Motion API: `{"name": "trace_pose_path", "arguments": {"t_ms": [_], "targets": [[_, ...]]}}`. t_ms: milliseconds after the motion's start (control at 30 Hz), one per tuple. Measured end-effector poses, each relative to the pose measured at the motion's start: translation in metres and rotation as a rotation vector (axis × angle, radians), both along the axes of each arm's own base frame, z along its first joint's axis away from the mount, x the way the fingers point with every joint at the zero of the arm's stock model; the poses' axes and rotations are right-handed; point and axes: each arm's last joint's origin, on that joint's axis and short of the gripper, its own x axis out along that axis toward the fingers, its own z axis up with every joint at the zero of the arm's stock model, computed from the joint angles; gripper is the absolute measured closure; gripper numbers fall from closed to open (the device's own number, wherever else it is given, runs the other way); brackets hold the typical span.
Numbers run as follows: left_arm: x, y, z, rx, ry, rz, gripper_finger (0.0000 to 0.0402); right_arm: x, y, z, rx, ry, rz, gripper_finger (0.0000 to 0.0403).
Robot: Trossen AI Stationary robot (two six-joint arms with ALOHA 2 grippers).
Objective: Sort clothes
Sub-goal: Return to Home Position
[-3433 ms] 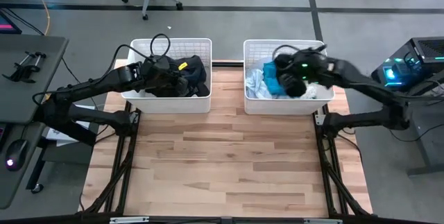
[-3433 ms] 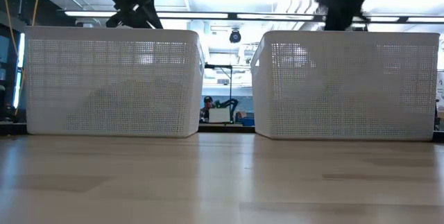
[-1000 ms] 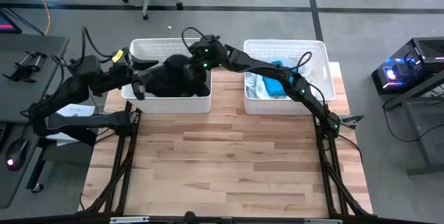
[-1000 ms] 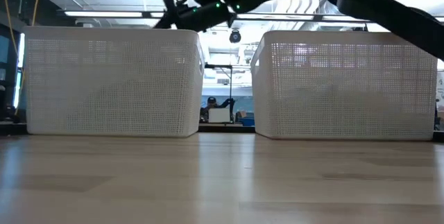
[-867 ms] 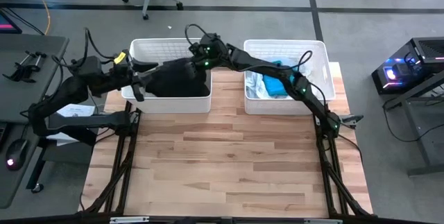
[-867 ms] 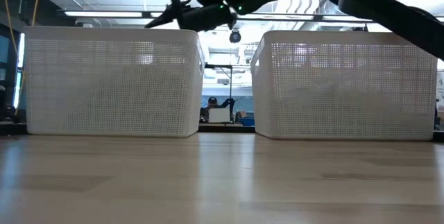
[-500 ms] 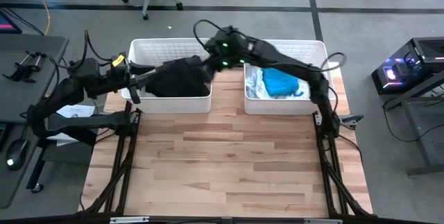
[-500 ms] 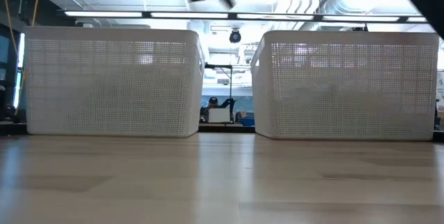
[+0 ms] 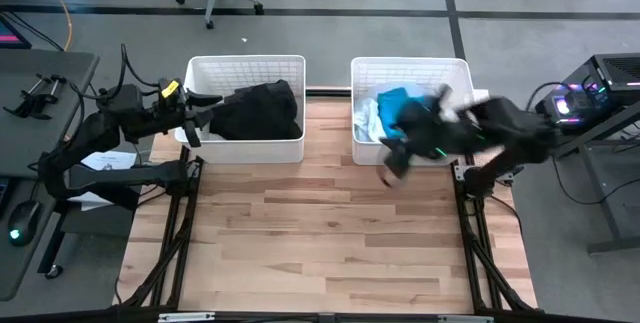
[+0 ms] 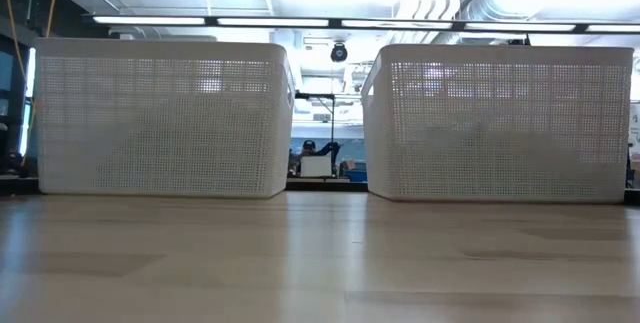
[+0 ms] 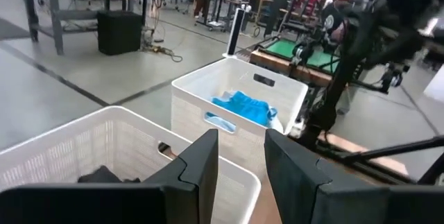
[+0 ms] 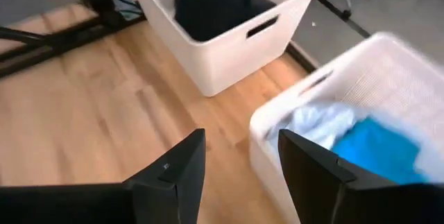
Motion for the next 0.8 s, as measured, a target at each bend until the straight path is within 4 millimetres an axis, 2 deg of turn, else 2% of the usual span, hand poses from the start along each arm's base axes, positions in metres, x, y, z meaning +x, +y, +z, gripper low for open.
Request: {"name": "trace_pose_path", "arguments": {"t_ms": [133, 233, 433, 533, 800], "targets": [[0.000, 0.000, 0.000, -0.022, -0.010, 0.003, 0.0296, -0.043, 0.026, -0.019, 0.091, -0.078, -0.019, 0.0236], [0.000, 0.000, 0.001, -0.042, -0.028, 0.012, 0.0296, -0.069, 0.039, -0.037, 0.190, -0.149, 0.003, 0.0236], [0.000, 0.001, 0.002, -0.110, -0.081, 0.028, 0.0296, -0.101, 0.056, -0.079, 0.295, -0.293, 0.154, 0.0238], [0.001, 0.001, 0.003, -0.165, -0.118, 0.035, 0.0296, -0.119, 0.046, -0.095, 0.284, -0.378, 0.197, 0.0247], [0.001, 0.001, 0.006, -0.236, -0.184, 0.043, 0.0296, -0.159, -0.009, -0.119, 0.289, -0.693, 0.290, 0.0270]]}}
